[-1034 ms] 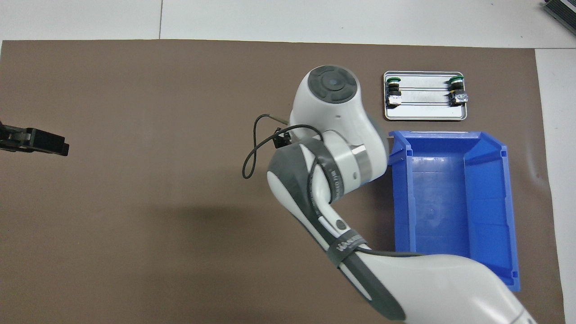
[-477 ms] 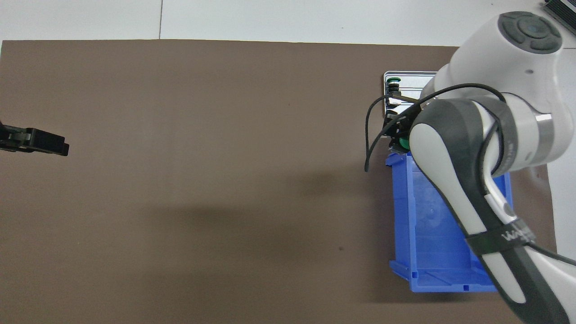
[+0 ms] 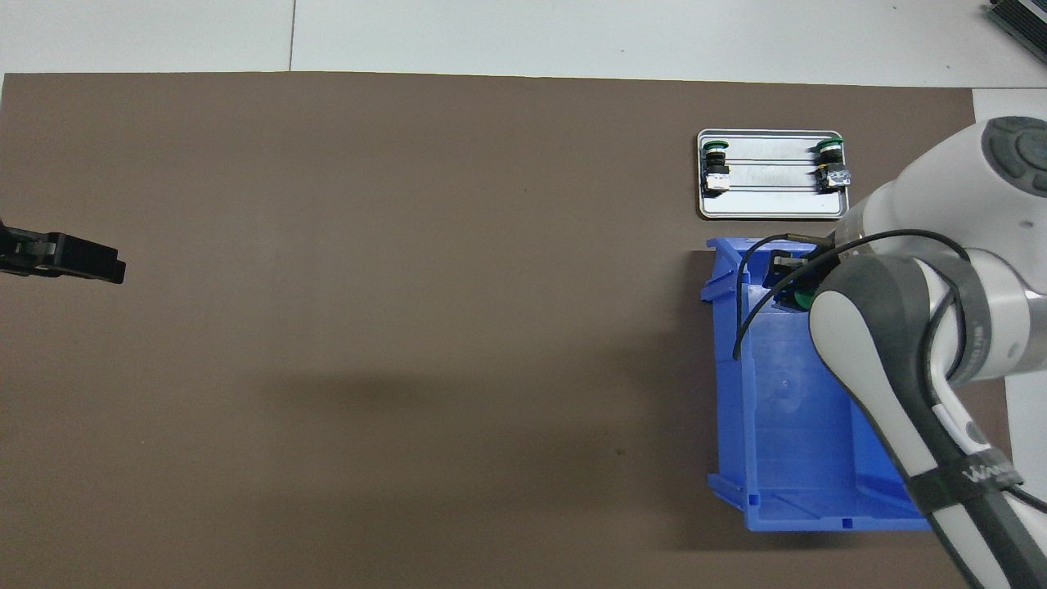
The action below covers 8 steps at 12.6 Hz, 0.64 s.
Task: Place and press button with both arms
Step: 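Carry the green cap over the blue bin and lower it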
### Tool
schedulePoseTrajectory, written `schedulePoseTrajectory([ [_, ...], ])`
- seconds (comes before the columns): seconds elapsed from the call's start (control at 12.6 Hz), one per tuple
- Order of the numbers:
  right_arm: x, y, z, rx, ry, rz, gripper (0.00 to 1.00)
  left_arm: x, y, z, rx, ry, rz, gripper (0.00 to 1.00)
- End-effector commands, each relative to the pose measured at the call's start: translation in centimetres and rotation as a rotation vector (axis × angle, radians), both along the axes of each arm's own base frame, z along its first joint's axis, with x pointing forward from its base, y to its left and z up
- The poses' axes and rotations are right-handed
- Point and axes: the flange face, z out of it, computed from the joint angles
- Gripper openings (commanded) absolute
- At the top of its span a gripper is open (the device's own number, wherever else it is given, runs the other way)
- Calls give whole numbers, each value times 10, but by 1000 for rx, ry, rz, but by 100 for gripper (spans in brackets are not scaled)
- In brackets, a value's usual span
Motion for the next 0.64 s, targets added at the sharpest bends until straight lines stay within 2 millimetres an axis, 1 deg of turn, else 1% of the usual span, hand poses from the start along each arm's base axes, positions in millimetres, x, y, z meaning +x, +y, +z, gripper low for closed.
schedulePoseTrajectory([
  [0.0,-28,-23,-24,3,-53,46,0,-8,4,1,18,-12,-5,100],
  [0.16,-31,-41,-41,5,-79,61,0,-8,4,1,18,-12,-5,100],
  [0.4,-36,-58,-62,4,-99,55,0,-8,4,1,18,-12,-5,100],
  [0.56,-38,-58,-75,2,-112,55,0,-8,4,1,18,-10,-5,100],
])
